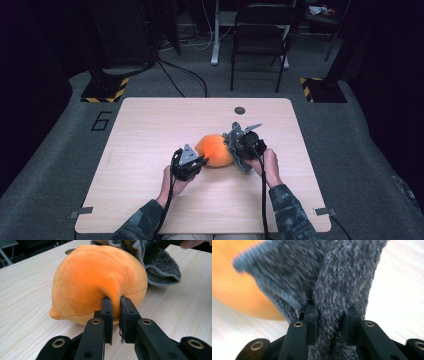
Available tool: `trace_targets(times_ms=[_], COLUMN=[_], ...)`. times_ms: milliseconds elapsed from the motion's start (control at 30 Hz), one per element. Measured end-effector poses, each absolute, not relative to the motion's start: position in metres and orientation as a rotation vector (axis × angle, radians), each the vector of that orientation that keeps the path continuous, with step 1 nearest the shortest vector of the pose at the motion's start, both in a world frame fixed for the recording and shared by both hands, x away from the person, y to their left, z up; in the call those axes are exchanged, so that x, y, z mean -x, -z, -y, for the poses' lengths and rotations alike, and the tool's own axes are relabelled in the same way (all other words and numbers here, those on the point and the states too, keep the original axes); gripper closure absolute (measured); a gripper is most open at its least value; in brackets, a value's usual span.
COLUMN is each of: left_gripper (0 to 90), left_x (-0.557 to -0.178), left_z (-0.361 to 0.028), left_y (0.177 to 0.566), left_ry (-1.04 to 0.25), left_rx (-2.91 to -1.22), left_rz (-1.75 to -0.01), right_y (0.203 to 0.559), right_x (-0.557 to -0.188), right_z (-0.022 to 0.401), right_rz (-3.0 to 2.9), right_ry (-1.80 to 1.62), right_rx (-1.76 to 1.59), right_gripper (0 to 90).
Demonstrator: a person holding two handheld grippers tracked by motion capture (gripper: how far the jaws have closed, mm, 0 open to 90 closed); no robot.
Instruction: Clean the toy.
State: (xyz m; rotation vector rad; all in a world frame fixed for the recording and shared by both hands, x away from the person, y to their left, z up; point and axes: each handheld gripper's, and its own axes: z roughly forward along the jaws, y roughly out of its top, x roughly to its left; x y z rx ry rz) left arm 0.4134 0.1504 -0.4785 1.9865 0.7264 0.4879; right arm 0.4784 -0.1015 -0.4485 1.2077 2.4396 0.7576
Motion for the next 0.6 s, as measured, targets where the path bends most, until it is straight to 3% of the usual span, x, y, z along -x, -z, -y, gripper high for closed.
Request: trace_targets(times_ms=[200, 600], left_gripper=[82.1, 82.0], left_x=[-0.413, -0.412], left_z=[-0.152, -0.171], left_y=[0.48, 0.49], left_ry=[-0.49, -0.456], left_rx=[-1.992, -1.958], left_rz=[-0.729, -0.825], right_y=[0.46, 0.408], right_x=[-0.487, -0.467], right_z=[0.11, 0.096], right_rz=[-2.429, -2.408], right_ry=[-0.642, -0.901], right_rx=[-1.262, -1.078], right_gripper=[70.5, 70.8])
